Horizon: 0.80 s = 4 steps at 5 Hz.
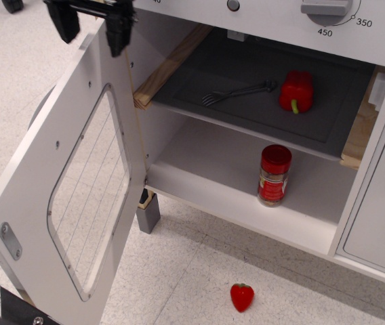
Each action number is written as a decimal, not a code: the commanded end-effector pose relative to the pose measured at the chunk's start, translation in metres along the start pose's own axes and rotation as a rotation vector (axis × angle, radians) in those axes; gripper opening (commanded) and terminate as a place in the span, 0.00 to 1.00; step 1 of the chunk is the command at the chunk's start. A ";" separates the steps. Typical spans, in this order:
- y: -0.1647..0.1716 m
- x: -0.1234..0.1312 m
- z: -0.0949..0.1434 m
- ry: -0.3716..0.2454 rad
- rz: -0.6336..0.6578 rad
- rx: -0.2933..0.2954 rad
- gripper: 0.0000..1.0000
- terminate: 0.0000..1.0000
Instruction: Close oven
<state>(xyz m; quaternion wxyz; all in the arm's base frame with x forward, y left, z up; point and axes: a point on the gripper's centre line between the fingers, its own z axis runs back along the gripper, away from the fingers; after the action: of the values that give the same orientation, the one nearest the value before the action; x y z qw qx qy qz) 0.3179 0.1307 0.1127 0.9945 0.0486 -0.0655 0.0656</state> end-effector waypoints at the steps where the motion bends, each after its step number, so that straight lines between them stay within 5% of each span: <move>1: -0.014 0.000 0.001 -0.021 -0.030 -0.006 1.00 0.00; 4: -0.070 -0.010 0.006 -0.044 -0.020 -0.102 1.00 0.00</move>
<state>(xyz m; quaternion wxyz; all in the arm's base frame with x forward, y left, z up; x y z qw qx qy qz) 0.3099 0.0643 0.0906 0.9964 -0.0047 -0.0551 0.0639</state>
